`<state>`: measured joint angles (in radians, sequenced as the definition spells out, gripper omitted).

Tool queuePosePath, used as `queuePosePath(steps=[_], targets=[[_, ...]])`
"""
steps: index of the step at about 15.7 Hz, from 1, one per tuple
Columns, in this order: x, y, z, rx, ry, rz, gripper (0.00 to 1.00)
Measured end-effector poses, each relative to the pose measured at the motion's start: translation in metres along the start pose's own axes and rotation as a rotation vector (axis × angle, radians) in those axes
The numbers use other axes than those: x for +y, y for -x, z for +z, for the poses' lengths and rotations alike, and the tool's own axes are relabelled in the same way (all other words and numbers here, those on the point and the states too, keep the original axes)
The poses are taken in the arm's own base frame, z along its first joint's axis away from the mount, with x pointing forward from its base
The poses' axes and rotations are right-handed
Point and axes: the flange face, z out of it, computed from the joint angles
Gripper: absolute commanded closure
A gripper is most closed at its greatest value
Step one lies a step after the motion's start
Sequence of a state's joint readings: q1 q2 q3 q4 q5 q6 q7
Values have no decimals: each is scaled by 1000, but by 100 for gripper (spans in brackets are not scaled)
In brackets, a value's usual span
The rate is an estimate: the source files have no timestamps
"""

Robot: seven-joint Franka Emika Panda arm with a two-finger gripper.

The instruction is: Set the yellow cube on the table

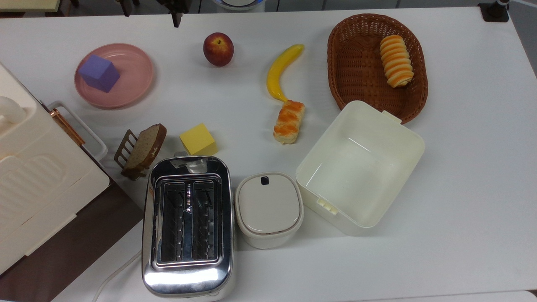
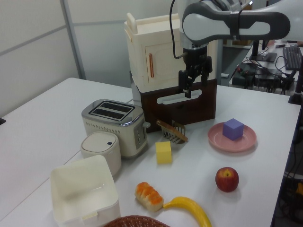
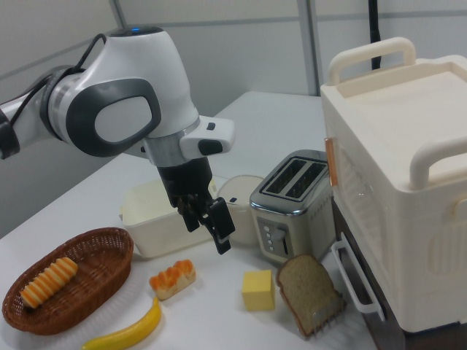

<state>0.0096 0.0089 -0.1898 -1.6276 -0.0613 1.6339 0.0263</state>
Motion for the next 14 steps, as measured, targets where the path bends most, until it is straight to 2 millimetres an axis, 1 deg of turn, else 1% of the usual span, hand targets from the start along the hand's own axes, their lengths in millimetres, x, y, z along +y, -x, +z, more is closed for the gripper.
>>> queuePosePath(steps=[6,14], targets=[[-4,4,2,-32,-4,-51,0],[-4,6,3,-48,-4,-63,0]])
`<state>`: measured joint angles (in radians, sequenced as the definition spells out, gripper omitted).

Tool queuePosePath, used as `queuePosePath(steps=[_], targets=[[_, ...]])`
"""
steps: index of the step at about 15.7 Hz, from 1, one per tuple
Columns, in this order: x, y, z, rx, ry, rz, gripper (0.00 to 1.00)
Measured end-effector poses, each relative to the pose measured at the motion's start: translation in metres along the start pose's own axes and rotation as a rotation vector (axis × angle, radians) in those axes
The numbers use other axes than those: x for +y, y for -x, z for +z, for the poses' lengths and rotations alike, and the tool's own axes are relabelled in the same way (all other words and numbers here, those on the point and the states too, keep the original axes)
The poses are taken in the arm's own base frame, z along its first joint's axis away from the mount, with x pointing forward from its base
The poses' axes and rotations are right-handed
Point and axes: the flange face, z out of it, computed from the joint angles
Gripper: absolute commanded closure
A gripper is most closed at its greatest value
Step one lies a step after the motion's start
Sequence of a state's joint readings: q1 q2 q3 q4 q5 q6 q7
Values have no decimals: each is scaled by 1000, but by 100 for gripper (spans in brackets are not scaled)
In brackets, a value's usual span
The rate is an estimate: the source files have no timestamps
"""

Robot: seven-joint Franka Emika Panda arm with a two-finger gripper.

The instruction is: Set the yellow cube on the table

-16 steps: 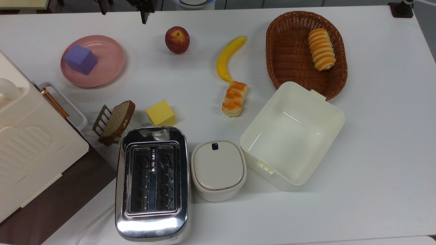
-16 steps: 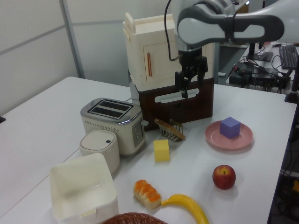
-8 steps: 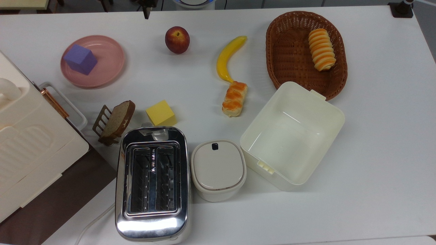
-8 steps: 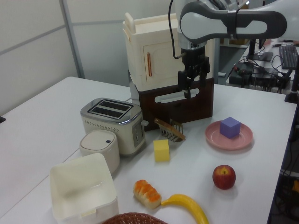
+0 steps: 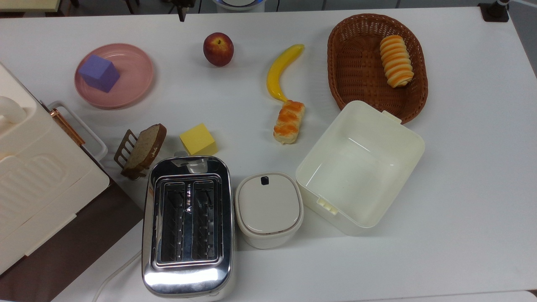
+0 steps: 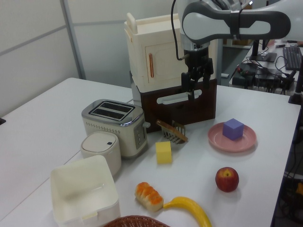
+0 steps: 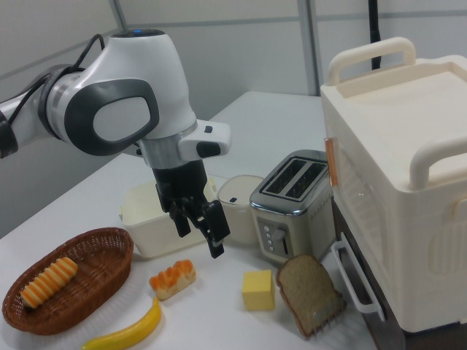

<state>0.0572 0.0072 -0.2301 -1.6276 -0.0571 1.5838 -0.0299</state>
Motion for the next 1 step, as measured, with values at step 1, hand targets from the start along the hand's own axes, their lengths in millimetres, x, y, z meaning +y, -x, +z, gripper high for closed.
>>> queuePosePath(steps=[1], targets=[[0,0,0,0,0,0,0]])
